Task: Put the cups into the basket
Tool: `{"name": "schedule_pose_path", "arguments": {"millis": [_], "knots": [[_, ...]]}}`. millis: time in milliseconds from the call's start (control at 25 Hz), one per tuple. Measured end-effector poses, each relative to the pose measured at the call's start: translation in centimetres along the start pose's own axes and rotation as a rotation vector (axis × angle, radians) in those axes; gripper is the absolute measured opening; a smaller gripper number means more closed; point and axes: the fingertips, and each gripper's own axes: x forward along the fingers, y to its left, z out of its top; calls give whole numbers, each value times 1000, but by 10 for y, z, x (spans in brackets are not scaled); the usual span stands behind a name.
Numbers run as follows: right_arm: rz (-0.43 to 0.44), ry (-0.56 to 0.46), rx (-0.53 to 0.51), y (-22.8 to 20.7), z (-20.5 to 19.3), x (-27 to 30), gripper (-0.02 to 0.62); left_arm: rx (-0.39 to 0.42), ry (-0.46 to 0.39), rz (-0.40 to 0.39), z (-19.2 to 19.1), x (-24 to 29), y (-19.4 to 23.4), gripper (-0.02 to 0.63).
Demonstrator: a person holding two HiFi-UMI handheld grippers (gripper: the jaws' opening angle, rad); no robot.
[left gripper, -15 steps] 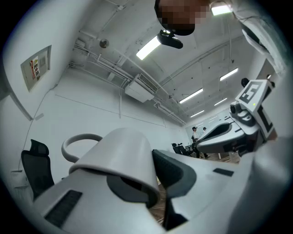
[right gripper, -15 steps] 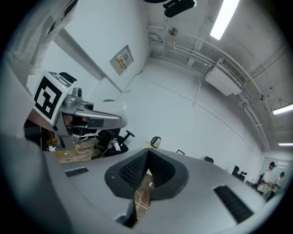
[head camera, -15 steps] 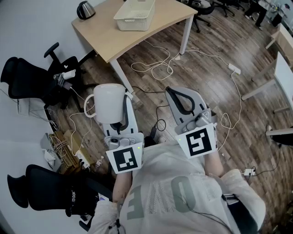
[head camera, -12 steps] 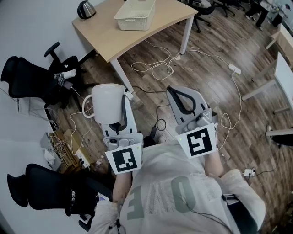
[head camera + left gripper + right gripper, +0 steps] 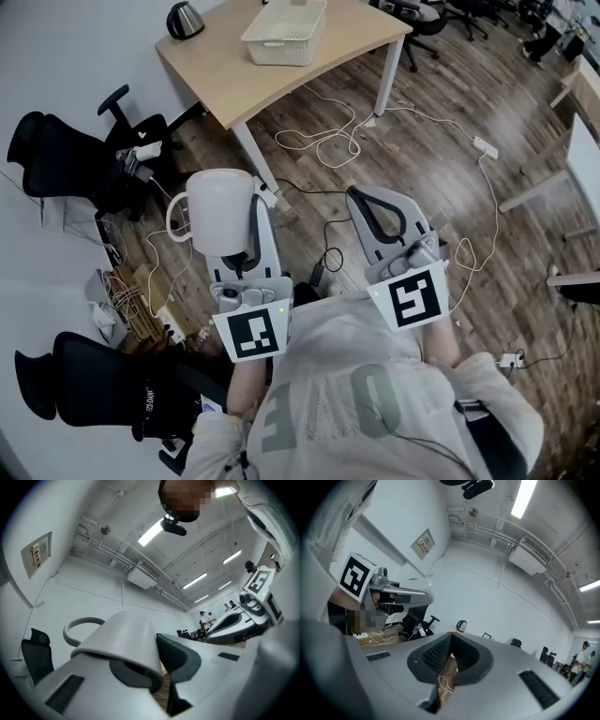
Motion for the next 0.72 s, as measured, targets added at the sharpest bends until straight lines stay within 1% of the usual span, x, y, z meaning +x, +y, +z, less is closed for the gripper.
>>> {"name": "schedule_pose_path", "arguments": {"millis": [120,280,400,560,720], "knots": [[-5,-7,3,-2,-3,-1,-5,14,6,-8,-4,3,-2,49],[-4,-31,67,-9,-4,-3,-5,7,2,-16,-2,11,-5,49],[-5,-26,61,-12,-4,-5,-5,14,5,-21,0,13,-10,49],[22,-11,51,-9,-9,-4,-5,9,27,-29,-7,18,-16,49],[42,1,67,-5,-17,4,-5,3,52,-22,-14,22,-13,49]]}}
